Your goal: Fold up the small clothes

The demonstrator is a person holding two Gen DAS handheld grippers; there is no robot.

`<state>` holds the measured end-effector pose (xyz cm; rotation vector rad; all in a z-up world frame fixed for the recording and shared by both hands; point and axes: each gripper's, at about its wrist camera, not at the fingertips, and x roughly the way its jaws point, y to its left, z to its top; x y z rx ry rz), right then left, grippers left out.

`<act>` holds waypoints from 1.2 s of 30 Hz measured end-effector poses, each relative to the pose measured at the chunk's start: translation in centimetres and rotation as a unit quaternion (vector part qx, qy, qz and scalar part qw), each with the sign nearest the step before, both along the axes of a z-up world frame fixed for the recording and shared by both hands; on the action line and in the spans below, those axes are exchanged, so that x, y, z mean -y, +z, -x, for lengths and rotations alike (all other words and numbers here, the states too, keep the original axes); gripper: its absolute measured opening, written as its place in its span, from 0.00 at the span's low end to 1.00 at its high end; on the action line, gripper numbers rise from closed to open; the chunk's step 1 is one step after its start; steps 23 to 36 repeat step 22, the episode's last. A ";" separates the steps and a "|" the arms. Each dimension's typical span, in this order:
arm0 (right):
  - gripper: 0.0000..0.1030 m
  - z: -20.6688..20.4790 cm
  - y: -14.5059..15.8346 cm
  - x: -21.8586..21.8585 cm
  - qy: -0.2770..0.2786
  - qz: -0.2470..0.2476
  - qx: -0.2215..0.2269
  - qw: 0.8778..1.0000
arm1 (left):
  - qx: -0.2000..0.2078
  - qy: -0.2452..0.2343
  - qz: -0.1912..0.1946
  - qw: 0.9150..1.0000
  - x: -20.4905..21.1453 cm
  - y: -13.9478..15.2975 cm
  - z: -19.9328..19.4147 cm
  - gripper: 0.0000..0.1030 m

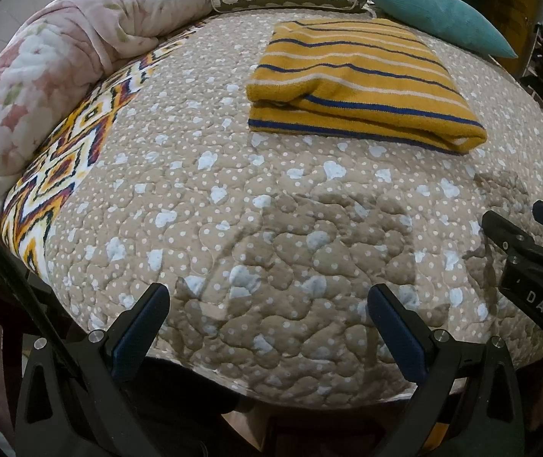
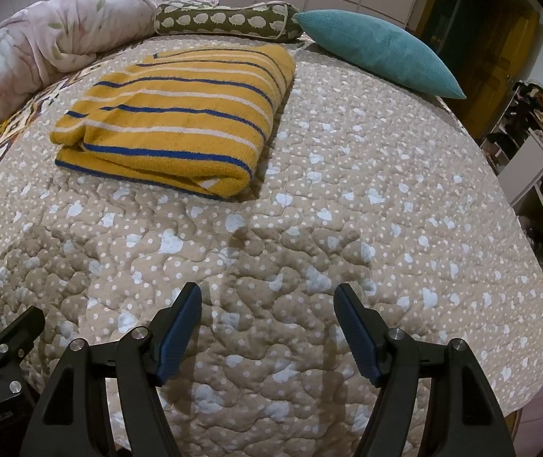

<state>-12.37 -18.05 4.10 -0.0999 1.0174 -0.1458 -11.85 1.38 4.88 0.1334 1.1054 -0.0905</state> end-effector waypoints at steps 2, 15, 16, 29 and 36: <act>0.74 0.1 0.1 -0.1 0.001 -0.001 0.002 1.000 | -0.001 0.002 0.001 1.000 -0.1 -0.1 -0.1 1.00; 0.74 0.1 0.1 -0.1 0.003 -0.008 -0.002 1.000 | -0.003 0.002 0.002 1.000 -0.2 -0.5 -0.7 1.00; 0.74 0.1 0.1 -0.1 0.003 -0.008 -0.003 1.000 | -0.004 0.002 0.002 1.000 -0.2 -0.5 -0.7 1.00; 0.74 0.0 0.0 -0.3 0.006 -0.008 -0.006 1.000 | -0.004 0.003 0.003 1.000 -0.1 -0.6 -0.8 1.00; 0.74 0.0 0.0 -0.3 0.006 -0.008 -0.006 1.000 | -0.004 0.003 0.003 1.000 -0.1 -0.6 -0.8 1.00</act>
